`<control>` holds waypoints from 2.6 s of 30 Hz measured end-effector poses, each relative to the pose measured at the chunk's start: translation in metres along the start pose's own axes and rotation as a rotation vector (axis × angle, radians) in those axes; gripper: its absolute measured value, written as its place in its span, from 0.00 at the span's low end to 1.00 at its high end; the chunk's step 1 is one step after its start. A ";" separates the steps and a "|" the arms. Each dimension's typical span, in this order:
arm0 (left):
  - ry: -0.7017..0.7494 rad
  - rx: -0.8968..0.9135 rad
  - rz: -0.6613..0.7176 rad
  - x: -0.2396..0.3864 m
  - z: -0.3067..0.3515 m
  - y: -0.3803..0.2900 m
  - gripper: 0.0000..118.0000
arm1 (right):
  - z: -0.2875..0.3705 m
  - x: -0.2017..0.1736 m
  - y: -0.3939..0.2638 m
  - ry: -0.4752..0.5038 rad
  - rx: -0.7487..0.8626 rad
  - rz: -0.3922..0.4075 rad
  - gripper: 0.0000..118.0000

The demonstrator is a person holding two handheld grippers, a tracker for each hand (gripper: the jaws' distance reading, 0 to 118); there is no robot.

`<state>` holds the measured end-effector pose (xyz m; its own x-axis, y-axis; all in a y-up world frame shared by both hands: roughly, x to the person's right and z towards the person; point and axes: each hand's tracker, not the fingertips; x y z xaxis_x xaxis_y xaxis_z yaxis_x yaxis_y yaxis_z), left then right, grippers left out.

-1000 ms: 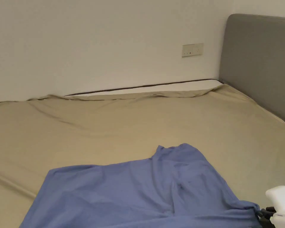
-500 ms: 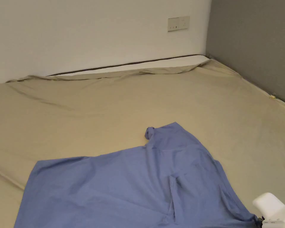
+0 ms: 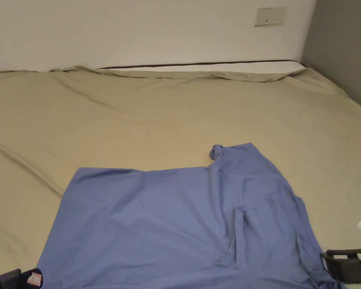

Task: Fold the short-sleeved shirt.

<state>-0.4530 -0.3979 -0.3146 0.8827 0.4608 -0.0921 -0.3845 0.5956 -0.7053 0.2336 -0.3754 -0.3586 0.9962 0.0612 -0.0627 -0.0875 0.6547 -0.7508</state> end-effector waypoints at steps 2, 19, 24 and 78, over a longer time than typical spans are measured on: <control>-0.039 0.062 0.008 0.031 0.034 -0.009 1.00 | 0.043 0.002 0.009 0.067 0.136 -0.108 1.00; 0.352 -0.140 -0.178 0.039 -0.006 -0.065 0.55 | 0.095 -0.069 -0.008 0.255 0.238 -0.154 0.02; 0.472 -0.325 -0.305 0.021 -0.068 -0.063 1.00 | 0.093 -0.066 -0.004 0.223 0.250 -0.103 0.02; -0.102 0.041 0.762 -0.008 -0.105 0.063 0.02 | -0.119 0.056 0.096 0.388 -0.206 -0.887 0.09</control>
<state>-0.4557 -0.4326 -0.4324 0.3410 0.8109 -0.4756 -0.8879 0.1116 -0.4463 0.2815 -0.3986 -0.5121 0.6362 -0.6632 0.3943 0.6570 0.1977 -0.7275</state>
